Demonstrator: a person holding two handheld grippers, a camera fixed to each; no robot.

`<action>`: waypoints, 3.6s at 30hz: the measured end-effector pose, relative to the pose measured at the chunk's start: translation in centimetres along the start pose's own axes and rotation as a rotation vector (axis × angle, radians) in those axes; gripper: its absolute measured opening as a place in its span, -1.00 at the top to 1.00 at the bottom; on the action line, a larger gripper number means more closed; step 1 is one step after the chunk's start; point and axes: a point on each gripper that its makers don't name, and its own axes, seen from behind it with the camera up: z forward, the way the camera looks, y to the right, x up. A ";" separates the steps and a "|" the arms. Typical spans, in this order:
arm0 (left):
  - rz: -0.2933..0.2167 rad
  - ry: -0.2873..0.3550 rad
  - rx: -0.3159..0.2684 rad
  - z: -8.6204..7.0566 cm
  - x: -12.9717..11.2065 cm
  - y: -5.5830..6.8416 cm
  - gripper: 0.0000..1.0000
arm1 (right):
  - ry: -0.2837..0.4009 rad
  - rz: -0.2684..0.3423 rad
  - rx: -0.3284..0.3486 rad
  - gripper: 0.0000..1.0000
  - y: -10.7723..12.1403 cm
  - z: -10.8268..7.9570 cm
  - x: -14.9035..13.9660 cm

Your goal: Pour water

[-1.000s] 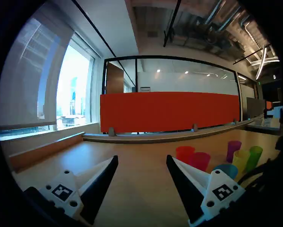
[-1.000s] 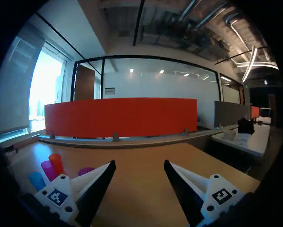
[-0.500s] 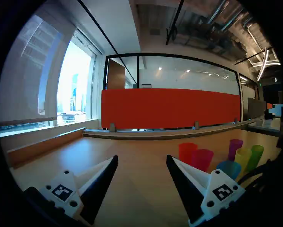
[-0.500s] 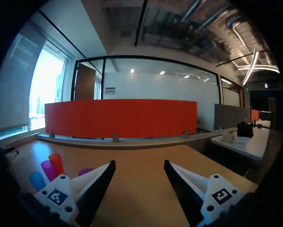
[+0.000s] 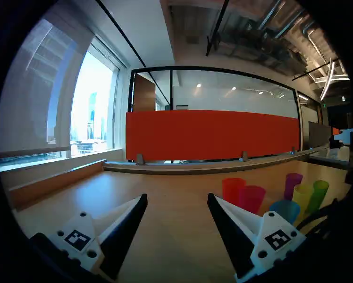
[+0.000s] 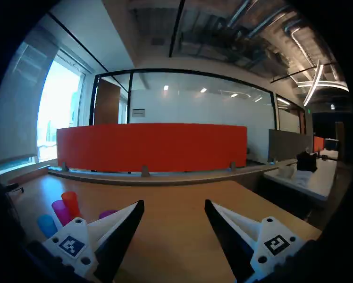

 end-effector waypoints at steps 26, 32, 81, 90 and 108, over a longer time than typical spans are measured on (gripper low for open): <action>0.002 -0.001 -0.002 -0.1 0.0 0.0 -0.89 | 0.057 -0.057 0.021 -0.99 0.0 -0.1 0.9; 0.002 -0.001 -0.002 -0.1 -0.1 0.0 -0.89 | 0.091 -0.061 0.035 -0.99 0.2 0.0 0.5; 0.002 -0.002 -0.002 -0.1 0.1 -0.1 -0.91 | 0.078 -0.004 0.106 -0.99 -2.4 2.9 -6.1; 0.002 -0.002 -0.002 -0.2 0.1 -0.1 -0.90 | 0.053 -0.005 0.098 -0.98 -2.4 3.1 -6.6; 0.002 -0.002 -0.002 -0.1 0.1 -0.1 -0.90 | 0.051 -0.003 0.102 -0.99 -2.2 3.0 -6.6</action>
